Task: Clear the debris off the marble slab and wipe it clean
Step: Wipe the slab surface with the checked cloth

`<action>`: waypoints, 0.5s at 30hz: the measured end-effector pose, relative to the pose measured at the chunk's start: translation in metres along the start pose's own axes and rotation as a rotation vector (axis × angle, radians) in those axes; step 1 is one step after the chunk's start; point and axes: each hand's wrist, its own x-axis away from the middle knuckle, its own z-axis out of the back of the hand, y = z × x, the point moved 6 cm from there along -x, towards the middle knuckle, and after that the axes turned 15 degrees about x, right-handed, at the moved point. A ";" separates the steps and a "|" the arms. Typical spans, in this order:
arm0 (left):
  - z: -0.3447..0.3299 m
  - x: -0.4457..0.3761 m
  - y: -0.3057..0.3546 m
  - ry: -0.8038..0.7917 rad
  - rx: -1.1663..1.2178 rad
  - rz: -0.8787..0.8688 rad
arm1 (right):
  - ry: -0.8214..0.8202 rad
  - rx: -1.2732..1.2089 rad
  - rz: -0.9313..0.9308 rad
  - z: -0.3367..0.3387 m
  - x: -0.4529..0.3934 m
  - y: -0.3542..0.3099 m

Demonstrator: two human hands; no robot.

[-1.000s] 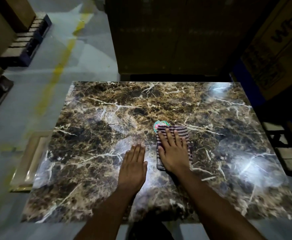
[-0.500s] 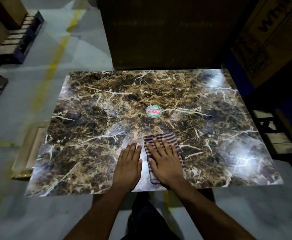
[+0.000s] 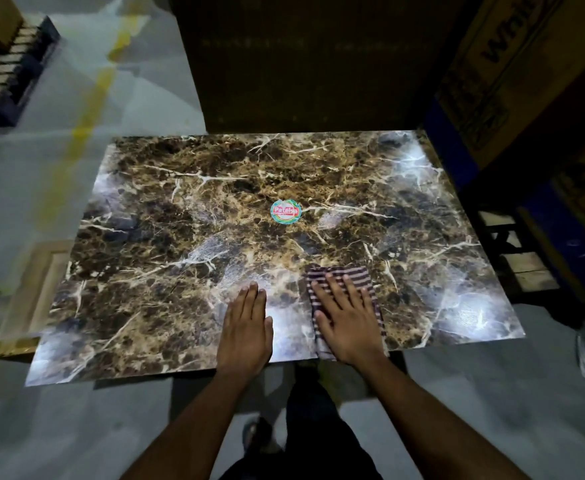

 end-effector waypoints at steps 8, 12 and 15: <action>-0.013 -0.034 0.023 -0.026 -0.010 -0.037 | 0.020 -0.004 0.083 -0.002 -0.013 -0.009; -0.013 -0.052 0.034 -0.018 0.038 -0.024 | 0.038 -0.038 -0.042 0.003 -0.049 0.027; -0.015 -0.070 0.035 -0.023 0.024 -0.012 | 0.023 -0.061 -0.050 0.012 -0.087 0.007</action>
